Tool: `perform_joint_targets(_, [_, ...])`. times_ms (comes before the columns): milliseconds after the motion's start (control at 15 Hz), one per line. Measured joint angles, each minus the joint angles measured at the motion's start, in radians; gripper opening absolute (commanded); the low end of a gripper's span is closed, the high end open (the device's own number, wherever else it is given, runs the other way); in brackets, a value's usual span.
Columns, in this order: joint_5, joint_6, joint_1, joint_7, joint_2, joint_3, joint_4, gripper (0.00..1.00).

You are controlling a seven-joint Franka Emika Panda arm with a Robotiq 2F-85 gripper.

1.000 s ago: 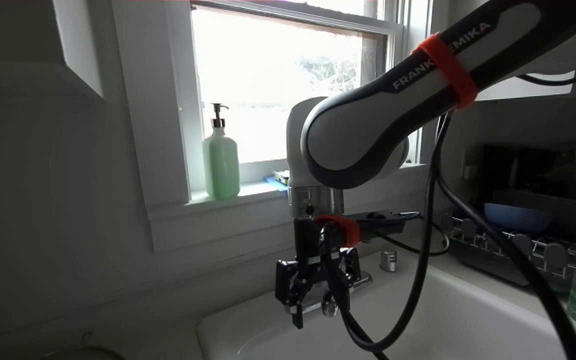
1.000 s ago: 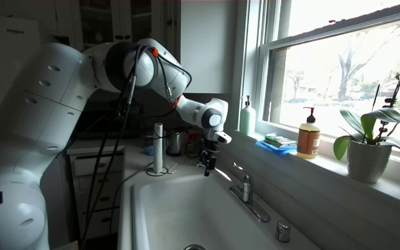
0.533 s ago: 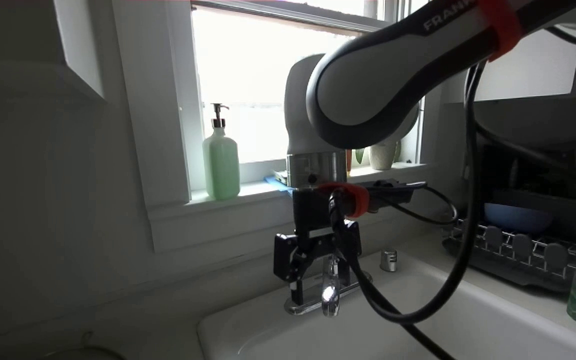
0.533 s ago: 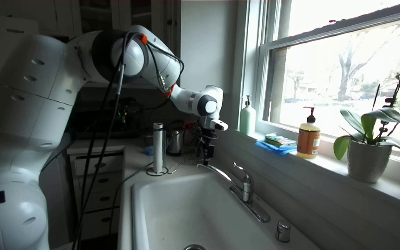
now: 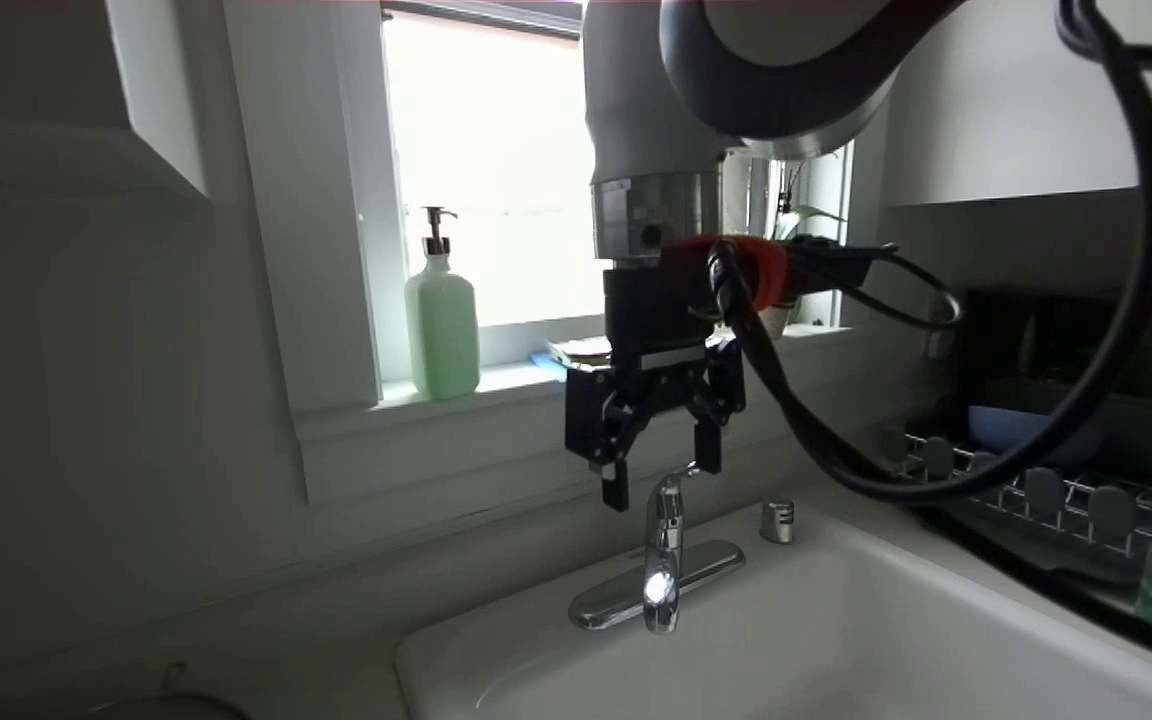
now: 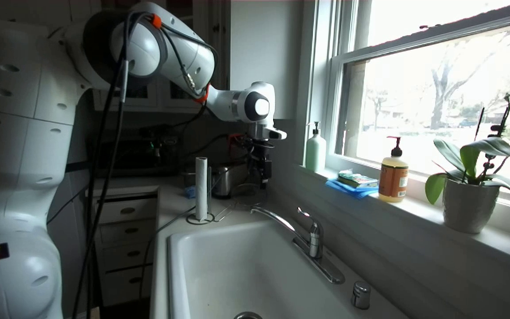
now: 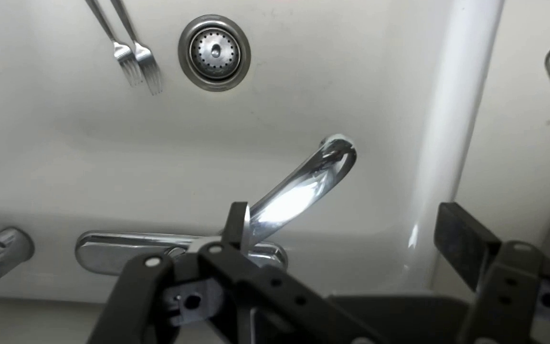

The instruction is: Turn the nozzle to the left

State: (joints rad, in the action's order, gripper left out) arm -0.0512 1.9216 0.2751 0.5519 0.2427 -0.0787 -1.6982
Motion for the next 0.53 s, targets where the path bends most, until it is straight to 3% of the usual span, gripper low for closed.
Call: perform_joint_targets(533, [-0.035,-0.083,0.001,0.022,-0.108,-0.016,0.003,1.00])
